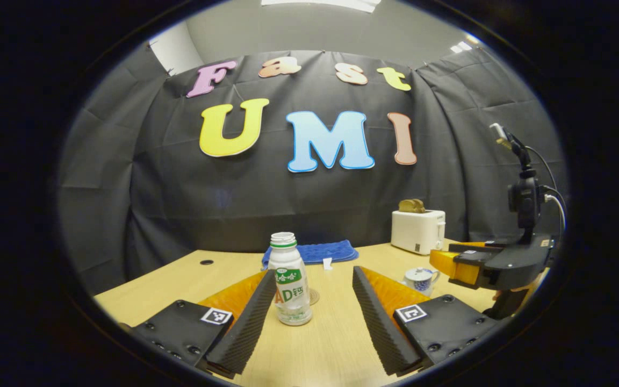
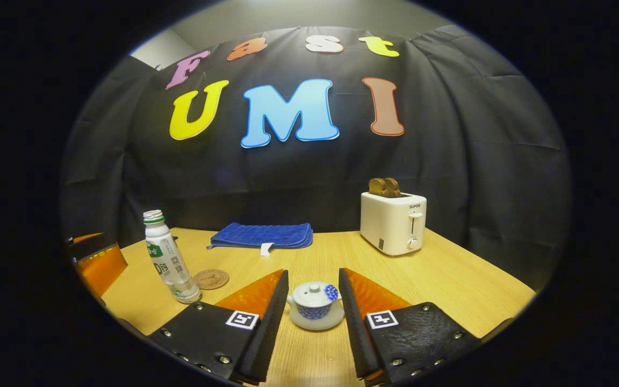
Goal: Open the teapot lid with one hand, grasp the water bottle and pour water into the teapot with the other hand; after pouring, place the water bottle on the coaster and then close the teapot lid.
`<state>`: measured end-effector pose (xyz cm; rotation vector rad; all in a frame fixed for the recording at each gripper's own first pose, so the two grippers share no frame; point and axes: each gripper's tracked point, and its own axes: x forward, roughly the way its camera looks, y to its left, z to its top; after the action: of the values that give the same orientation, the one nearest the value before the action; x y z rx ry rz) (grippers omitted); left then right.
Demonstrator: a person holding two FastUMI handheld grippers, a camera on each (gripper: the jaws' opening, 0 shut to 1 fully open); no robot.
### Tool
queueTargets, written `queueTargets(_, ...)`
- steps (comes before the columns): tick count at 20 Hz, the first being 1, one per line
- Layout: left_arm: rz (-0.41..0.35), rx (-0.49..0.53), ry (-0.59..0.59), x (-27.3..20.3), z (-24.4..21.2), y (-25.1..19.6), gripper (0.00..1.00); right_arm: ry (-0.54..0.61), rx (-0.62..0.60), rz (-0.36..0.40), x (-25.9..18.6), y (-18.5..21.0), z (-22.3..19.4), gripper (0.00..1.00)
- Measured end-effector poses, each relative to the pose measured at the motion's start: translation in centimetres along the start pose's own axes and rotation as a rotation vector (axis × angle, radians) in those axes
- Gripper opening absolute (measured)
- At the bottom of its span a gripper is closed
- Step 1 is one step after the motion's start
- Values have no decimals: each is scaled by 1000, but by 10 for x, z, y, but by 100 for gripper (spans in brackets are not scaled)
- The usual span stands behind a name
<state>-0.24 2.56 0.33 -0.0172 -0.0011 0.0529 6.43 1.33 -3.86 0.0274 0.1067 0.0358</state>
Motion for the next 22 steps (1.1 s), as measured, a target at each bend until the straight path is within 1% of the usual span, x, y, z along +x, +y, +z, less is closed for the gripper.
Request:
queueTargets(5,9,-13,-3,-1,3,6,100,61,-42,-5,34,2,-18,58)
queueTargets(10,16,-15,-6,0,2,9,100,103,-43,19,54,7,-34,58)
queueTargets(12,12,-21,-5,0,2,9,100,105,-26,6,59,4,-36,27)
queueTargets(14,4,-30,-2,2,0,7,100,110,-40,7,59,5,-39,26)
queueTargets(21,-5,-42,13,4,-7,3,100,114,-68,20,59,6,-36,28)
queueTargets(22,-6,-42,14,4,-7,3,100,90,-55,-11,91,-3,-49,28)
